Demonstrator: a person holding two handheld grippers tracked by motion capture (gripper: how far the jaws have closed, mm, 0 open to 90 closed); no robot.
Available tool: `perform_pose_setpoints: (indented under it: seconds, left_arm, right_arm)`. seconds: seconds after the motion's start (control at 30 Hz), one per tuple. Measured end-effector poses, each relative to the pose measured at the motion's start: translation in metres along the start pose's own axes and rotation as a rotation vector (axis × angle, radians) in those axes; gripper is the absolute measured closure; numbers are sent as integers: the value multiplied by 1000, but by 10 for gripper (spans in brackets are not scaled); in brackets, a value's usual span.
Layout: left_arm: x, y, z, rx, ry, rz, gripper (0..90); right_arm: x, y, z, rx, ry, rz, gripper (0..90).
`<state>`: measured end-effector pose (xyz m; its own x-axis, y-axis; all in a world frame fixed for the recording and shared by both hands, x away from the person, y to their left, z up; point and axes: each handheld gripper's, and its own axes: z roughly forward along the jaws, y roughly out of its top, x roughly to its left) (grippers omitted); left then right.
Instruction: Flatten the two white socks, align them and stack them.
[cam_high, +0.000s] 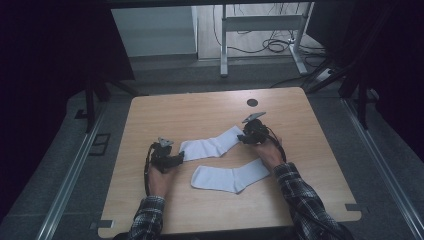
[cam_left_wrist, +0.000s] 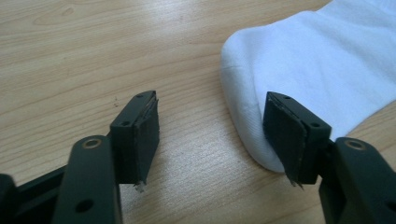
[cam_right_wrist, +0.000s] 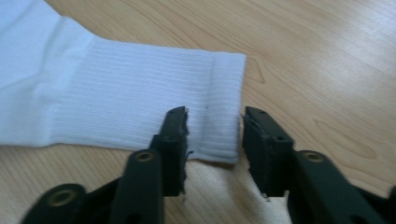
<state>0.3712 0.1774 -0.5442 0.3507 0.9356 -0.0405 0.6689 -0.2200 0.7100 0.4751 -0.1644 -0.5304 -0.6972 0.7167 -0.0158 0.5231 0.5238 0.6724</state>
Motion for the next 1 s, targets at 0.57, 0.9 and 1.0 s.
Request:
perform_pose_setpoints:
  seconds: [0.57,0.9,1.0]
  left_arm:
    - [-2,2,2,-12,-175,-24,856]
    - [-8,9,-8,-49,-199,-9,856]
    - [-10,10,-12,-59,-199,2,856]
  right_arm:
    - [12,-5,-15,19,26,-53,801]
    - [6,-13,-33,-14,27,-31,801]
    - [7,-14,-40,-31,29,-33,801]
